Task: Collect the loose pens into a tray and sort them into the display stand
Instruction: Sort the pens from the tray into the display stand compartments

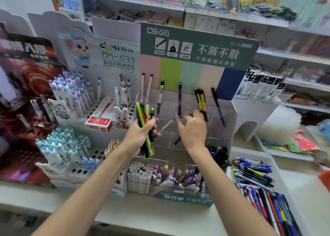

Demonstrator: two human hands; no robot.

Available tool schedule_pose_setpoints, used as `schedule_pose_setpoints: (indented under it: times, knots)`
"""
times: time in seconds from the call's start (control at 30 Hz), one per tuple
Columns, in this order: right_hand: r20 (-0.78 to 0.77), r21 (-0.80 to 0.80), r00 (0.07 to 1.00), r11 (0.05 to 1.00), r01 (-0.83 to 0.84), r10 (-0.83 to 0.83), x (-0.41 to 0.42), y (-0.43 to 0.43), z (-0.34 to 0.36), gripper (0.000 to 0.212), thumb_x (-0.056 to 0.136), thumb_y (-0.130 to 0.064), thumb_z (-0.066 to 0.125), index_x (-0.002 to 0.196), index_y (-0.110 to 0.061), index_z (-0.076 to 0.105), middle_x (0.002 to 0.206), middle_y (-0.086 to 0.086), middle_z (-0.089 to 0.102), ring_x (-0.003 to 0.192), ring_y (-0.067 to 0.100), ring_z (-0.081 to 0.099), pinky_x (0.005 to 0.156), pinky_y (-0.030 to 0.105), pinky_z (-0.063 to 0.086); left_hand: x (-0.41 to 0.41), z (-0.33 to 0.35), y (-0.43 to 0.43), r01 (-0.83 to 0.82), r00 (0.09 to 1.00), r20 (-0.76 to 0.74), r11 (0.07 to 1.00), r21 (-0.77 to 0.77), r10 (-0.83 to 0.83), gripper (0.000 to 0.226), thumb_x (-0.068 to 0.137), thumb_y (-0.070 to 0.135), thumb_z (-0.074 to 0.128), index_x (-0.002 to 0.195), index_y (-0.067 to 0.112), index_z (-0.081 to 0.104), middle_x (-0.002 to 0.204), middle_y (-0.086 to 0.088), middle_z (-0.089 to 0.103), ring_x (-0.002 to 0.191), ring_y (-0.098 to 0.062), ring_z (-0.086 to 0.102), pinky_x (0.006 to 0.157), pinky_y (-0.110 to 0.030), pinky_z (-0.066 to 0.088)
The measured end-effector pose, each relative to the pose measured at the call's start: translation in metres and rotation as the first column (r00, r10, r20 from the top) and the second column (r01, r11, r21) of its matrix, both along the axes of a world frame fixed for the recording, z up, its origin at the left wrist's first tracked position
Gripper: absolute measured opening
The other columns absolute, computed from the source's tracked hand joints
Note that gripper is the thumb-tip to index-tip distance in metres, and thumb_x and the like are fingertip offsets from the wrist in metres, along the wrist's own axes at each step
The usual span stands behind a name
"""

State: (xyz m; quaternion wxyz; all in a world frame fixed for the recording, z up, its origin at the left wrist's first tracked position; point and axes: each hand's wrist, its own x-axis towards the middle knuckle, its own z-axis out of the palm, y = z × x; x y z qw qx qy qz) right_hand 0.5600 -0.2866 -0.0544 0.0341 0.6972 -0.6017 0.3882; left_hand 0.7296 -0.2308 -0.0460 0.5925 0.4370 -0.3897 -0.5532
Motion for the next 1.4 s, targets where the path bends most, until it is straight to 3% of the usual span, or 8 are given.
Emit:
schedule_pose_setpoints:
  times: [0.23,0.33,0.67,0.8,0.93,1.07,1.23,1.4]
  knots:
    - [-0.029,0.065,0.998,0.996,-0.054,0.056,0.043,0.003,0.01,0.025,0.095,-0.031,0.063,0.1,-0.011,0.077,0.097,0.009,0.066,0.087,0.029,0.063,0.064,0.031,0.042,0.011,-0.002,0.008,-0.017,1.0,0.025,1.0,0.004,0.016,0.012,0.1,0.012,0.056,0.101,0.004,0.065,0.073,0.0,0.058,0.066,-0.01,0.059,0.072,-0.031,0.058]
    - [-0.087,0.205,0.995,0.978,-0.038,0.057,0.056,-0.001,0.014,0.033,0.099,-0.039,0.052,0.101,-0.016,0.076,0.102,0.006,0.063,0.089,0.028,0.064,0.063,0.03,0.039,0.019,-0.003,0.011,-0.028,0.999,0.038,1.0,0.009,0.028,0.012,0.1,0.012,0.056,0.102,0.004,0.065,0.073,0.0,0.058,0.066,-0.01,0.059,0.071,-0.029,0.057]
    - [-0.134,0.291,0.986,0.955,-0.055,0.098,0.067,-0.004,0.02,0.035,0.1,-0.039,0.05,0.1,-0.016,0.076,0.096,0.003,0.06,0.085,0.028,0.064,0.065,0.03,0.042,0.03,-0.004,0.015,-0.051,0.998,0.038,0.998,0.023,0.051,0.013,0.1,0.012,0.055,0.103,0.004,0.065,0.074,-0.001,0.058,0.067,-0.011,0.059,0.074,-0.03,0.059]
    - [-0.043,0.22,0.995,0.973,-0.074,0.086,0.051,0.003,0.014,0.037,0.097,-0.046,0.054,0.106,-0.017,0.075,0.1,0.0,0.066,0.089,0.023,0.065,0.065,0.029,0.044,0.029,-0.003,0.013,-0.025,0.999,0.04,0.999,0.026,0.024,0.017,0.101,0.015,0.054,0.108,0.003,0.065,0.084,-0.006,0.068,0.072,-0.014,0.065,0.08,-0.035,0.06]
    - [0.092,0.025,0.995,0.999,0.041,-0.043,0.006,0.012,0.01,0.022,0.09,-0.029,0.067,0.106,-0.013,0.068,0.102,0.004,0.065,0.089,0.023,0.063,0.067,0.03,0.048,0.02,-0.001,0.008,0.0,1.0,0.013,1.0,0.027,0.0,0.019,0.101,0.017,0.054,0.112,0.005,0.063,0.095,-0.009,0.075,0.08,-0.019,0.072,0.076,-0.034,0.062]
    - [0.038,0.122,0.984,0.978,0.168,-0.174,-0.02,0.012,0.009,0.035,0.09,-0.032,0.068,0.115,-0.009,0.06,0.106,0.01,0.062,0.099,0.029,0.057,0.077,0.038,0.049,0.006,-0.001,0.001,0.018,0.999,0.036,1.0,0.006,-0.018,0.022,0.101,0.018,0.054,0.108,0.0,0.062,0.098,-0.013,0.075,0.079,-0.02,0.072,0.071,-0.031,0.061]
    - [0.101,0.178,0.987,0.978,0.106,-0.126,-0.015,0.013,0.007,0.022,0.092,-0.019,0.065,0.112,-0.011,0.059,0.099,0.011,0.067,0.093,0.032,0.062,0.072,0.037,0.048,-0.007,-0.005,-0.004,0.057,0.997,0.053,0.998,0.02,-0.057,0.03,0.101,0.019,0.054,0.115,-0.008,0.059,0.105,-0.018,0.073,0.082,-0.022,0.072,0.071,-0.03,0.06]
    - [0.213,0.084,0.972,0.989,-0.123,0.103,-0.004,0.011,0.01,0.02,0.092,-0.012,0.066,0.112,-0.01,0.063,0.098,0.007,0.071,0.088,0.022,0.066,0.076,0.033,0.053,-0.007,-0.008,-0.003,0.037,0.998,0.056,0.999,0.035,-0.039,0.026,0.098,0.016,0.058,0.108,-0.007,0.063,0.096,-0.016,0.072,0.085,-0.023,0.072,0.077,-0.037,0.061]
